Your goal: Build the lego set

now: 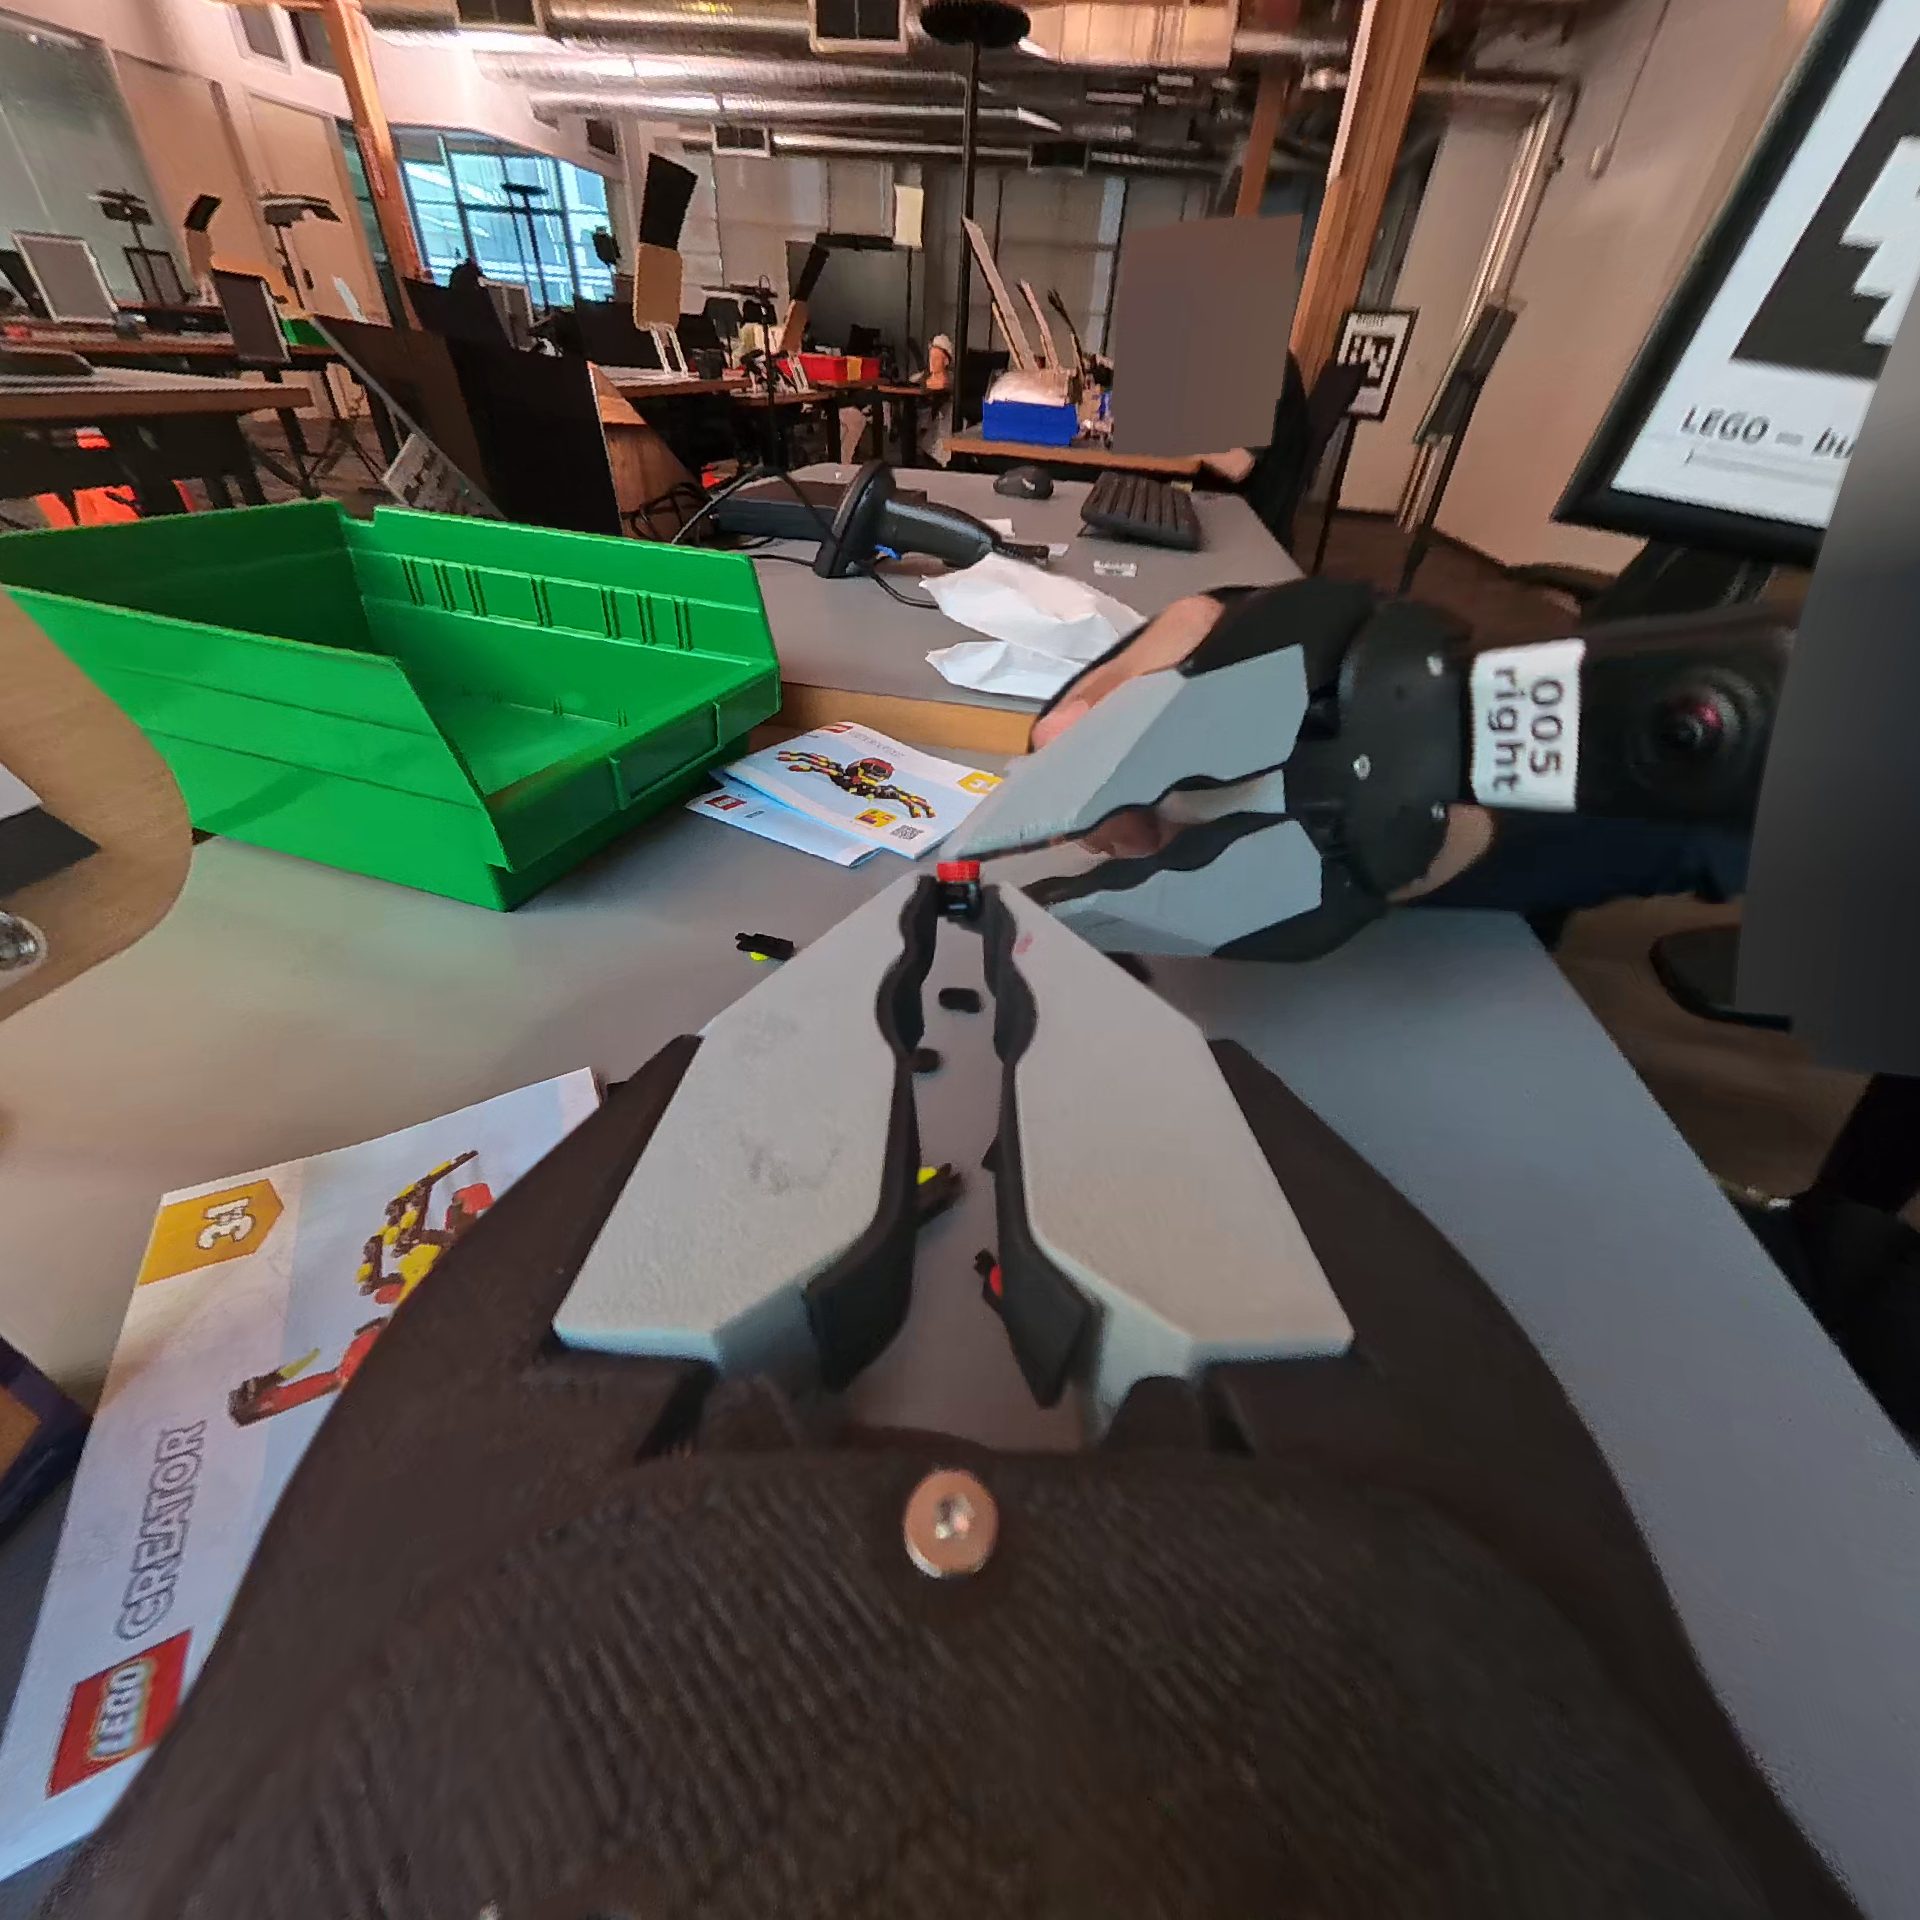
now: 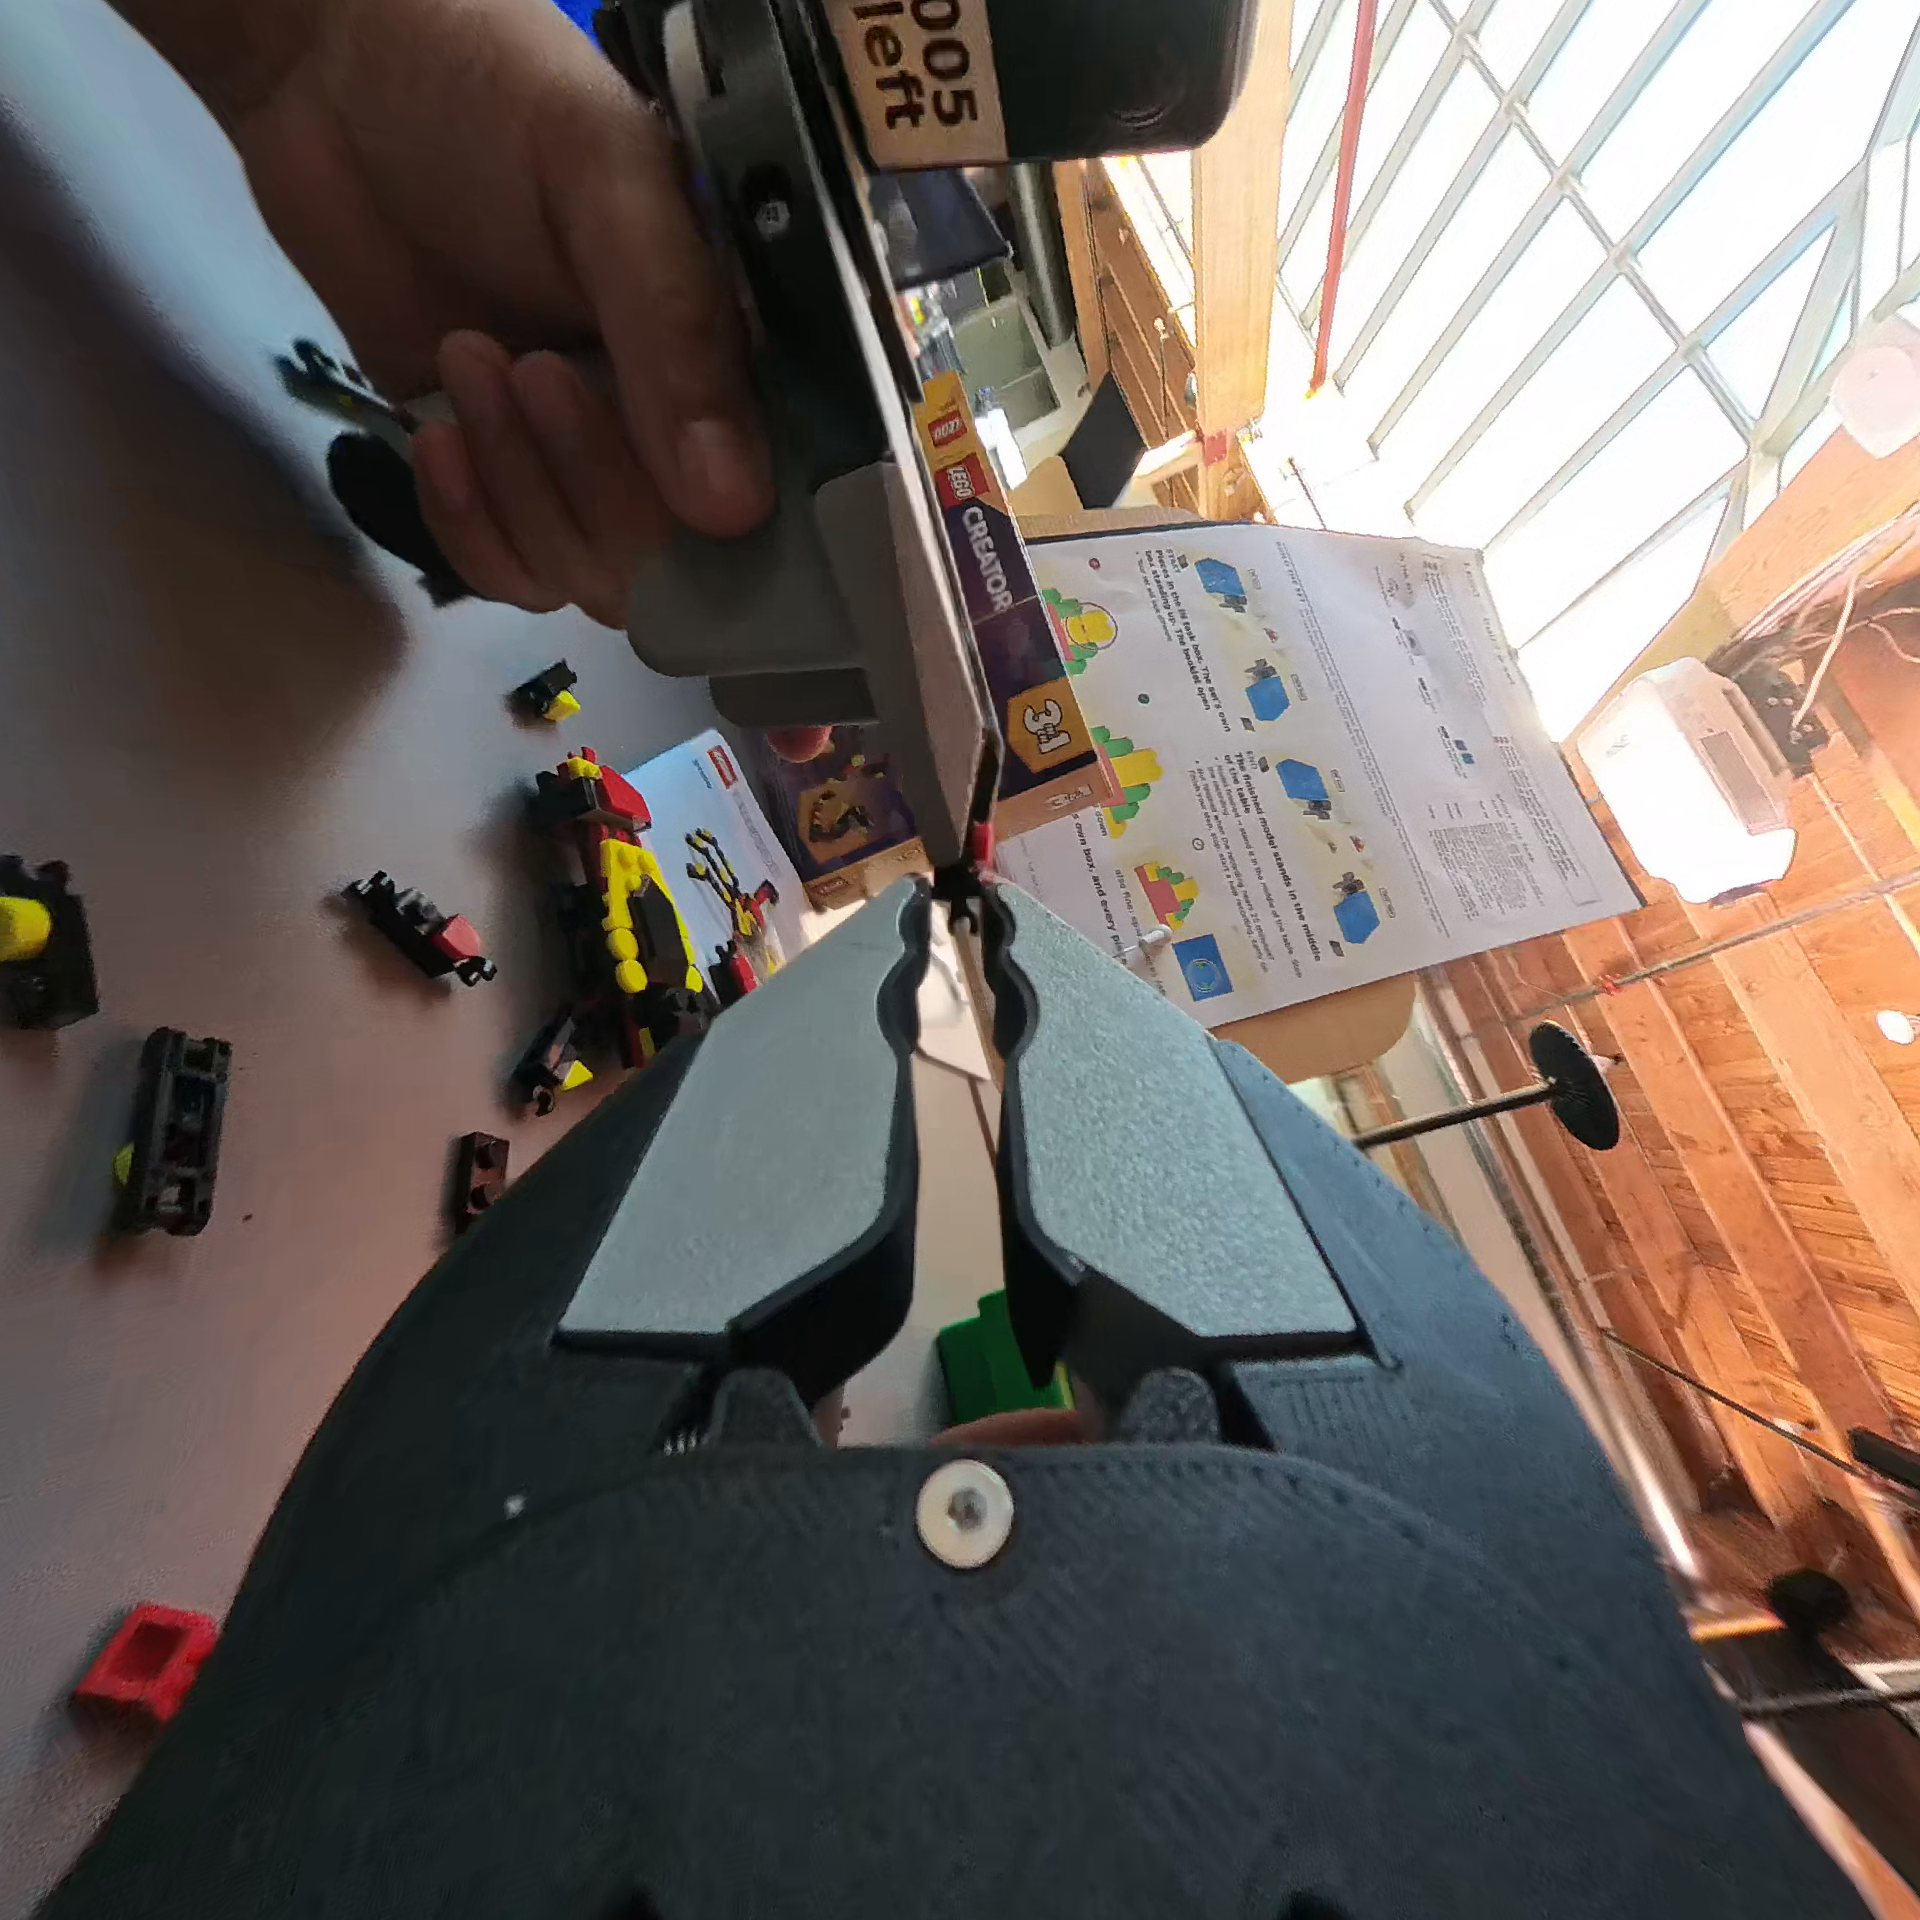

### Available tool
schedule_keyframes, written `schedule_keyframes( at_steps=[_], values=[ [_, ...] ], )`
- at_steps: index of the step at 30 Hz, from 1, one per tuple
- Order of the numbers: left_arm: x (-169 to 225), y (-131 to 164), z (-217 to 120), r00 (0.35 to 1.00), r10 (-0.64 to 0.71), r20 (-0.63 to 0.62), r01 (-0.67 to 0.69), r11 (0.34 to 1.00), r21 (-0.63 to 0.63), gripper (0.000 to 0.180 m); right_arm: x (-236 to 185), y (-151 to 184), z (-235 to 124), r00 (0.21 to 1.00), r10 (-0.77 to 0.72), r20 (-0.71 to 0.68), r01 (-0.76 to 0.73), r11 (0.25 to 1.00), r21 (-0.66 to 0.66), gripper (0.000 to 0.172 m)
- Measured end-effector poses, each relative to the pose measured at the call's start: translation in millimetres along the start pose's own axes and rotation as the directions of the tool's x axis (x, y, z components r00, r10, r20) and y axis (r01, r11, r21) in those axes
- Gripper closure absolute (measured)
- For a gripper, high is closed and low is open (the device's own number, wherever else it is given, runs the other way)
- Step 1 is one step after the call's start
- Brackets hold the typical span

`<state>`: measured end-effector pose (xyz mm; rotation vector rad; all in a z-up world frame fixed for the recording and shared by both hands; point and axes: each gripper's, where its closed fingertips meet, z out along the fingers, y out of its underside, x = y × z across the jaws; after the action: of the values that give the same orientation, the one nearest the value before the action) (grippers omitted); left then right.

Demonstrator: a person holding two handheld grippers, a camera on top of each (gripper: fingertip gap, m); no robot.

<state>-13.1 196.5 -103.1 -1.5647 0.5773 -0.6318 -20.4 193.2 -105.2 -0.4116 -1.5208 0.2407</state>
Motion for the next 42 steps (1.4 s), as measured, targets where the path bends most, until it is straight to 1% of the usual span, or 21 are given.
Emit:
schedule_keyframes(
  at_steps=[1, 2, 3, 4, 5, 6, 7, 8, 11, 12, 13, 14, 17, 19, 21, 25, 32, 35, 39, 42],
  values=[
    [2, -1, -1, 1.000, 0.020, 0.000, -0.020, 1.000, -0.003, 0.175, 2, 0, -2, 0.999, 0.049, 0.011, -0.050, 0.999, 0.023, 0.164],
    [3, -3, -1, 1.000, 0.029, 0.000, -0.029, 1.000, 0.002, 0.175, 6, 1, -5, 0.991, 0.128, 0.034, -0.129, 0.991, 0.039, 0.167],
    [3, -5, -2, 1.000, 0.032, -0.002, -0.032, 0.999, 0.007, 0.175, 10, 2, -7, 0.972, 0.223, 0.070, -0.227, 0.973, 0.053, 0.170],
    [3, -7, -4, 0.999, 0.037, 0.003, -0.037, 0.999, 0.010, 0.175, 13, 2, -10, 0.938, 0.326, 0.122, -0.335, 0.940, 0.069, 0.172],
    [3, -9, -5, 0.999, 0.047, 0.006, -0.047, 0.999, 0.016, 0.175, 12, 1, -13, 0.881, 0.426, 0.203, -0.448, 0.891, 0.077, 0.171],
    [4, -10, -7, 0.999, 0.054, -0.003, -0.054, 0.998, 0.027, 0.175, 9, -1, -16, 0.808, 0.513, 0.291, -0.553, 0.830, 0.072, 0.170],
    [7, -12, -7, 0.998, 0.057, -0.015, -0.057, 0.997, 0.043, 0.175, 10, -1, -17, 0.736, 0.587, 0.337, -0.640, 0.766, 0.063, 0.167],
    [9, -14, -7, 0.998, 0.061, -0.029, -0.059, 0.997, 0.059, 0.175, 14, -2, -18, 0.677, 0.643, 0.359, -0.705, 0.706, 0.065, 0.161],
    [19, -15, -5, 0.994, 0.083, -0.069, -0.079, 0.995, 0.068, 0.175, 23, -9, -22, 0.528, 0.722, 0.447, -0.830, 0.550, 0.092, 0.159],
    [21, -15, -5, 0.993, 0.096, -0.071, -0.091, 0.993, 0.071, 0.175, 24, -13, -25, 0.494, 0.724, 0.481, -0.852, 0.515, 0.100, 0.160],
    [24, -16, -4, 0.992, 0.104, -0.078, -0.098, 0.992, 0.076, 0.175, 24, -16, -27, 0.471, 0.723, 0.505, -0.864, 0.494, 0.098, 0.161],
    [26, -17, -4, 0.990, 0.109, -0.087, -0.101, 0.991, 0.083, 0.175, 23, -18, -27, 0.465, 0.719, 0.517, -0.865, 0.493, 0.093, 0.161],
    [30, -17, -2, 0.989, 0.112, -0.098, -0.104, 0.991, 0.084, 0.175, 17, -24, -29, 0.480, 0.694, 0.537, -0.852, 0.514, 0.098, 0.161],
    [30, -14, -1, 0.989, 0.112, -0.097, -0.106, 0.992, 0.070, 0.175, 14, -23, -26, 0.494, 0.692, 0.526, -0.841, 0.535, 0.085, 0.170],
    [27, -13, -1, 0.991, 0.104, -0.087, -0.098, 0.993, 0.065, 0.175, 13, -21, -25, 0.508, 0.692, 0.513, -0.830, 0.552, 0.077, 0.170],
    [24, -15, 0, 0.994, 0.088, -0.071, -0.082, 0.993, 0.079, 0.174, 16, -21, -24, 0.507, 0.701, 0.502, -0.834, 0.545, 0.081, 0.172],
    [26, -19, -2, 0.994, 0.064, -0.090, -0.056, 0.994, 0.090, 0.174, 17, -22, -24, 0.460, 0.717, 0.523, -0.862, 0.501, 0.071, 0.172],
    [23, -16, -1, 0.995, 0.051, -0.084, -0.044, 0.996, 0.082, 0.174, 15, -19, -23, 0.477, 0.714, 0.512, -0.851, 0.521, 0.066, 0.172],
    [23, -18, 0, 0.996, 0.021, -0.090, -0.011, 0.994, 0.104, 0.174, 19, -20, -22, 0.504, 0.713, 0.488, -0.840, 0.537, 0.083, 0.172],
    [19, -15, 2, 0.998, 0.026, -0.061, -0.020, 0.995, 0.097, 0.174, 20, -17, -21, 0.499, 0.724, 0.476, -0.843, 0.534, 0.072, 0.172]
  ],
)
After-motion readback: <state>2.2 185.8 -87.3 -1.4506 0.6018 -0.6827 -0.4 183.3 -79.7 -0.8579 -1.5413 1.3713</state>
